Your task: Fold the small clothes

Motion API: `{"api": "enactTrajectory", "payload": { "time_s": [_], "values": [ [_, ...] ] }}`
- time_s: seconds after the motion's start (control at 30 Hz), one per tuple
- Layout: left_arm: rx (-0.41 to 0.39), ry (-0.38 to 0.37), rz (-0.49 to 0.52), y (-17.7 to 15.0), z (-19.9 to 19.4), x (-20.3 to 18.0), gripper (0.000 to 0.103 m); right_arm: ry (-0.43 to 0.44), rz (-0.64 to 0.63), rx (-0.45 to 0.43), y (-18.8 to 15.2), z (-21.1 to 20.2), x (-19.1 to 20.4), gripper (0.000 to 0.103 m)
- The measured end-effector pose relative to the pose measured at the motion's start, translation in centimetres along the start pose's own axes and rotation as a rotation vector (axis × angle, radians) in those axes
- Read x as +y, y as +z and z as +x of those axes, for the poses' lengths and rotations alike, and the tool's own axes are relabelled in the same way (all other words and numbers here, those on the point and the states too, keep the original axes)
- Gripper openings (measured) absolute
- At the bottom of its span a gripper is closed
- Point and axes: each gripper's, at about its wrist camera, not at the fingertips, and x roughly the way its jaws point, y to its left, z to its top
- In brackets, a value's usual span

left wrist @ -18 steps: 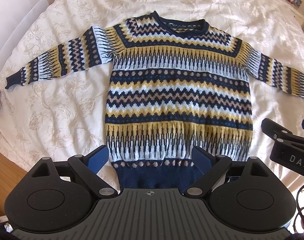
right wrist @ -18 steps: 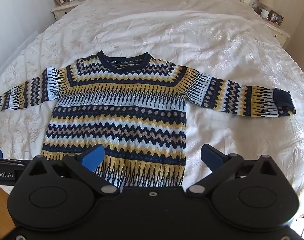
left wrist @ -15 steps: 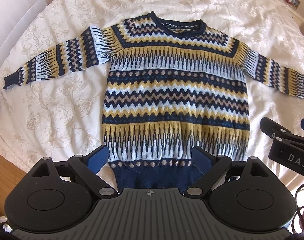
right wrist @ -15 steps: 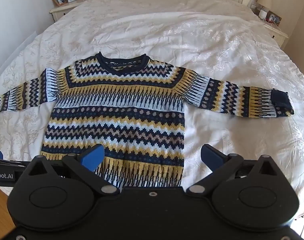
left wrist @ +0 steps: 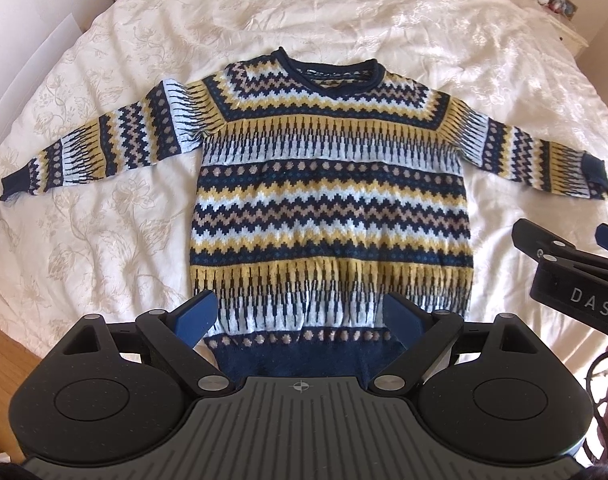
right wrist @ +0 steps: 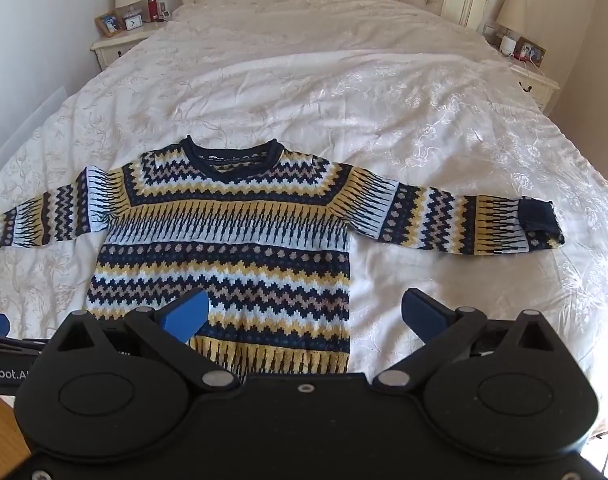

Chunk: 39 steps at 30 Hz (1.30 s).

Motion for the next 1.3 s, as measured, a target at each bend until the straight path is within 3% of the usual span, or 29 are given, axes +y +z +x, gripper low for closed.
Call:
{"api": "enactTrajectory", "payload": {
  "time_s": [0.7,1.1,1.3],
  "values": [
    [-0.020,-0.023,0.018,0.7,-0.6,0.6,0.090,-0.016,-0.008,-0.032,0.7,-0.9,1.7,0.102],
    [-0.030,-0.054,0.110,3.4,0.5,2.2,0.090,-0.113,0.085,-0.058,1.5,0.4,2.5,0.102],
    [-0.112,-0.075,0.161,6.6,0.5,2.0,0.090,-0.185,0.172,-0.069,1.4,1.8,0.5,0.102]
  ]
}}
